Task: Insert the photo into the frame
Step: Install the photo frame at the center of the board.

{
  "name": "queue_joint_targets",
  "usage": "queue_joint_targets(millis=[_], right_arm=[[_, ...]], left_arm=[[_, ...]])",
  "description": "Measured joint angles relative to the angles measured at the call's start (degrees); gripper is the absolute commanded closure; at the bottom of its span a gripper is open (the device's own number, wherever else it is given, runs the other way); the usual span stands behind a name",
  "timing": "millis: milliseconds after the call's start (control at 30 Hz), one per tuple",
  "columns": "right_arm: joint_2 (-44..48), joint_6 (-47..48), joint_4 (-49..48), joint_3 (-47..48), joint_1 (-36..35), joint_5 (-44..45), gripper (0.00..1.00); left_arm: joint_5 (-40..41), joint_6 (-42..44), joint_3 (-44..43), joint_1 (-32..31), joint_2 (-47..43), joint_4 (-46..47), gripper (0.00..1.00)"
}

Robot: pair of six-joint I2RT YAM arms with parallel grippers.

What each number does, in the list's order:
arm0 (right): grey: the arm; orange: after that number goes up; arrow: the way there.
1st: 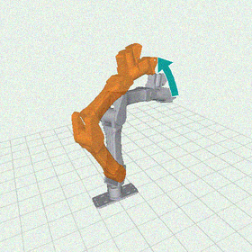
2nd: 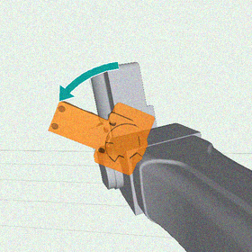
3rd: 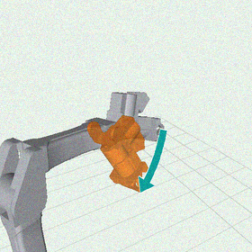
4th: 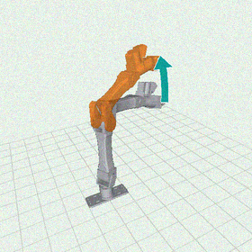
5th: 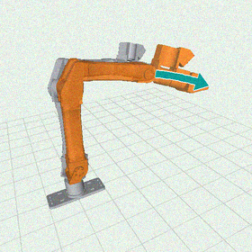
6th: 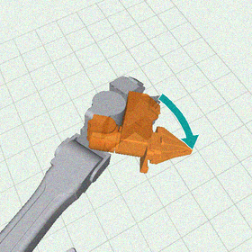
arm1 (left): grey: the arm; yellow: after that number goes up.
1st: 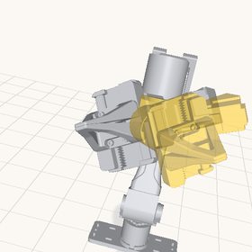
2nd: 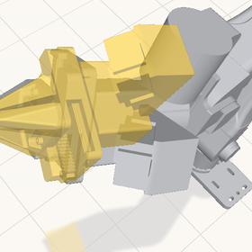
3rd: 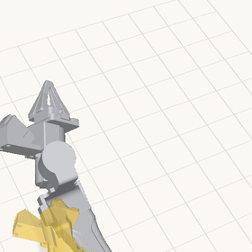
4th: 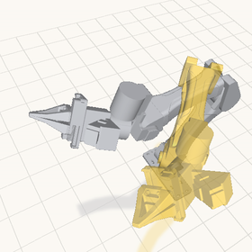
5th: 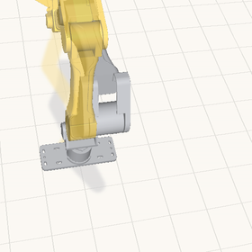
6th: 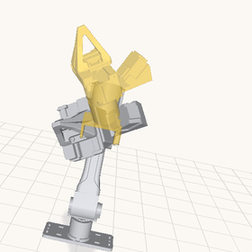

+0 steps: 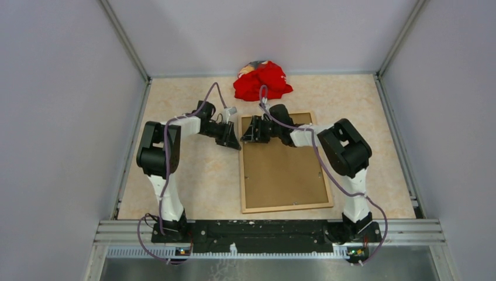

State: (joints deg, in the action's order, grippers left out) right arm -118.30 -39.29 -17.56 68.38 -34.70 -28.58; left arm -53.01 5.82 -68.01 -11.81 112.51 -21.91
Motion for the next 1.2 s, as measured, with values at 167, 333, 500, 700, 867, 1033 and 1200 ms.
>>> queue_joint_targets(millis=[167, 333, 500, 700, 867, 1033, 1200], right_arm=[[-0.5, -0.94, -0.85, 0.0, 0.0, -1.29, 0.47], [-1.29, -2.01, -2.38, 0.0, 0.0, -2.14, 0.48], [-1.75, -2.95, -3.37, 0.0, 0.02, -2.58, 0.48], [-2.19, -4.17, -4.33, 0.0, 0.02, -2.78, 0.49], [-2.34, -4.94, -4.72, 0.0, 0.02, -2.78, 0.49], [-2.67, -5.68, -5.27, 0.0, 0.02, -2.82, 0.5], [-2.99, -6.43, -6.03, 0.0, 0.0, -2.93, 0.51]], left_arm=[[-0.04, 0.0, 0.0, 0.0, 0.02, 0.0, 0.74], [-0.04, 0.0, 0.0, 0.0, 0.04, 0.0, 0.74], [-0.04, 0.02, 0.0, 0.02, 0.04, 0.0, 0.74], [-0.04, 0.04, 0.0, 0.02, 0.04, 0.0, 0.74], [-0.04, 0.07, 0.0, 0.02, 0.04, -0.02, 0.74], [-0.04, 0.09, 0.0, 0.02, 0.04, -0.02, 0.74], [-0.02, 0.09, 0.0, 0.02, 0.04, -0.02, 0.74]])
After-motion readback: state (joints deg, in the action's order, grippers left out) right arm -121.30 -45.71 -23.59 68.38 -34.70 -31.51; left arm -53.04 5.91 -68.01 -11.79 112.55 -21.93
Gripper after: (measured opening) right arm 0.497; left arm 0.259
